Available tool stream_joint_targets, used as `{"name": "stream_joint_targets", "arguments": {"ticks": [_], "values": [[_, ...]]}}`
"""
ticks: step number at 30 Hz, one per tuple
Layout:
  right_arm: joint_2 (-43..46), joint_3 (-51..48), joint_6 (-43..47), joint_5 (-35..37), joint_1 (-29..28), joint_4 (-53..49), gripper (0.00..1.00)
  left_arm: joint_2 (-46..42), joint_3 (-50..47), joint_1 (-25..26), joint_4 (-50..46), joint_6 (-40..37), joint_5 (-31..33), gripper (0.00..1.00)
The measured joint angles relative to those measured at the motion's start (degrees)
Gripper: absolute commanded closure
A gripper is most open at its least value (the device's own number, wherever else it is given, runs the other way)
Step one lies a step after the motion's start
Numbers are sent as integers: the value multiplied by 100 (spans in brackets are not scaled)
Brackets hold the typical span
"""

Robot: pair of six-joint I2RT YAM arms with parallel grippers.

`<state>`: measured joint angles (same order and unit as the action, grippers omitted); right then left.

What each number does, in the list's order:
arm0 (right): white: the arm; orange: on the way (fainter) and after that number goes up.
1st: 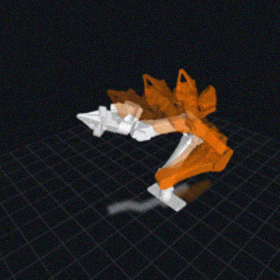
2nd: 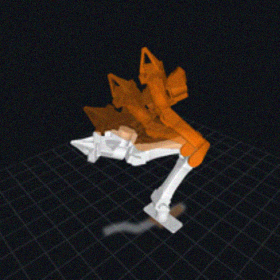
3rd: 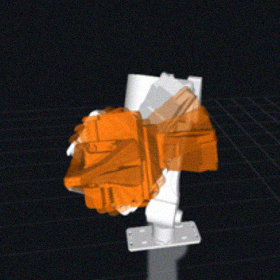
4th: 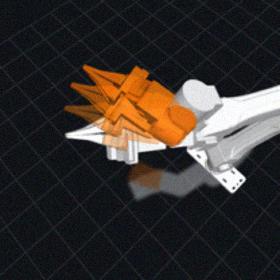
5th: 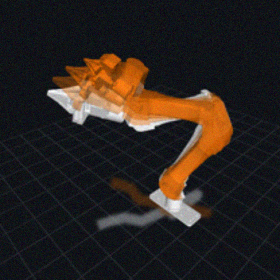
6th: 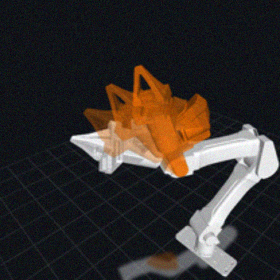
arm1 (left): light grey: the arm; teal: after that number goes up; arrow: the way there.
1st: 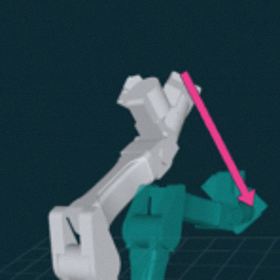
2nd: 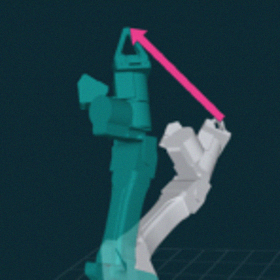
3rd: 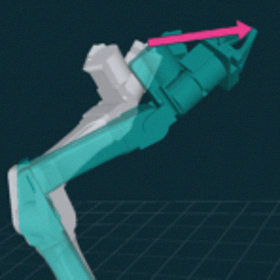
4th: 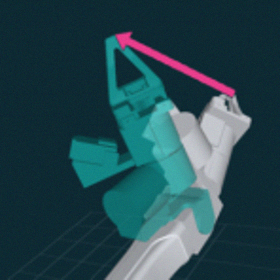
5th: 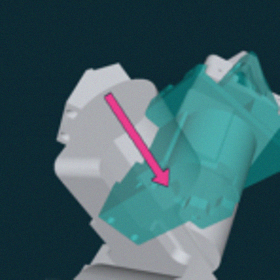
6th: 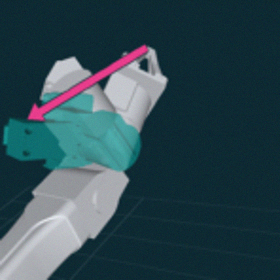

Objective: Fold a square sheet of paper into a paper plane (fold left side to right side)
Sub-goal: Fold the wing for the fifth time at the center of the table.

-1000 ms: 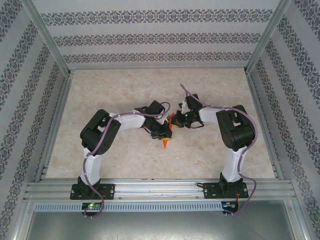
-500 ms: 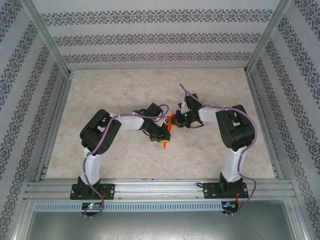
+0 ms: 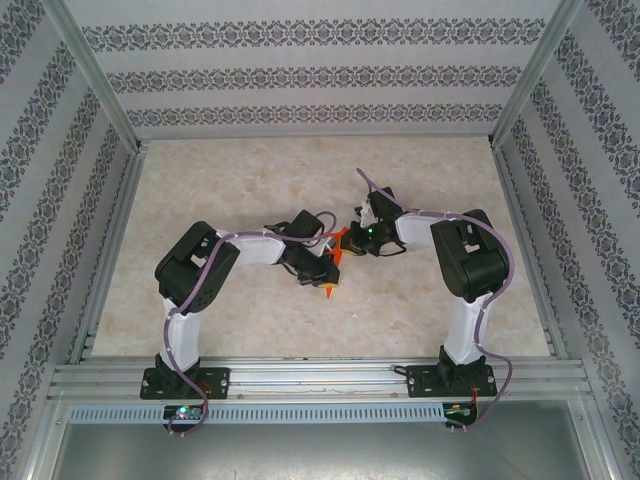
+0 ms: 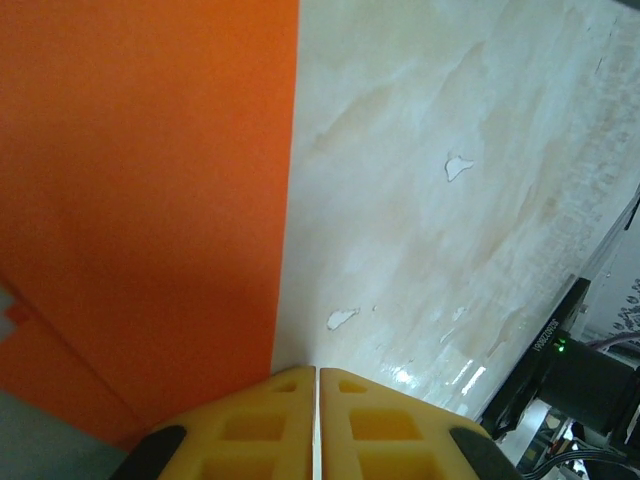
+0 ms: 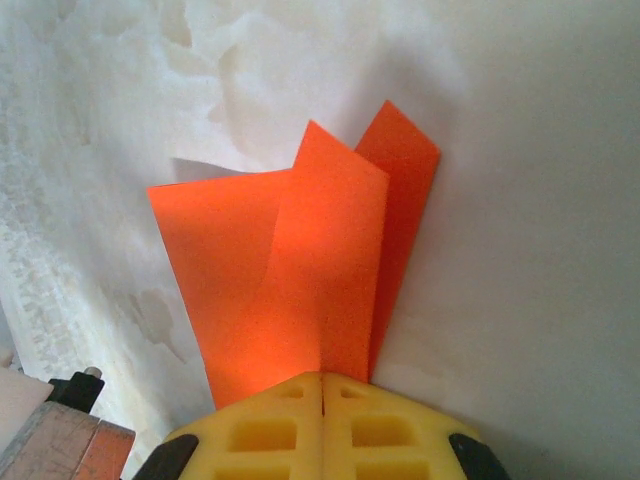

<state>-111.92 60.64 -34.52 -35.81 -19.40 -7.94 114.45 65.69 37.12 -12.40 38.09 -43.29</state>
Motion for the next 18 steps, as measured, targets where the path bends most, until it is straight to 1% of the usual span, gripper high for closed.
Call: {"name": "stream_joint_targets", "arguments": {"ticks": [5, 18], "values": [[0, 0, 7, 0, 0, -2, 100, -144, -164, 85, -120, 0, 42, 89], [-11, 39, 26, -2, -26, -68, 100, -332, -455, 181, -39, 50, 48, 89]]}}
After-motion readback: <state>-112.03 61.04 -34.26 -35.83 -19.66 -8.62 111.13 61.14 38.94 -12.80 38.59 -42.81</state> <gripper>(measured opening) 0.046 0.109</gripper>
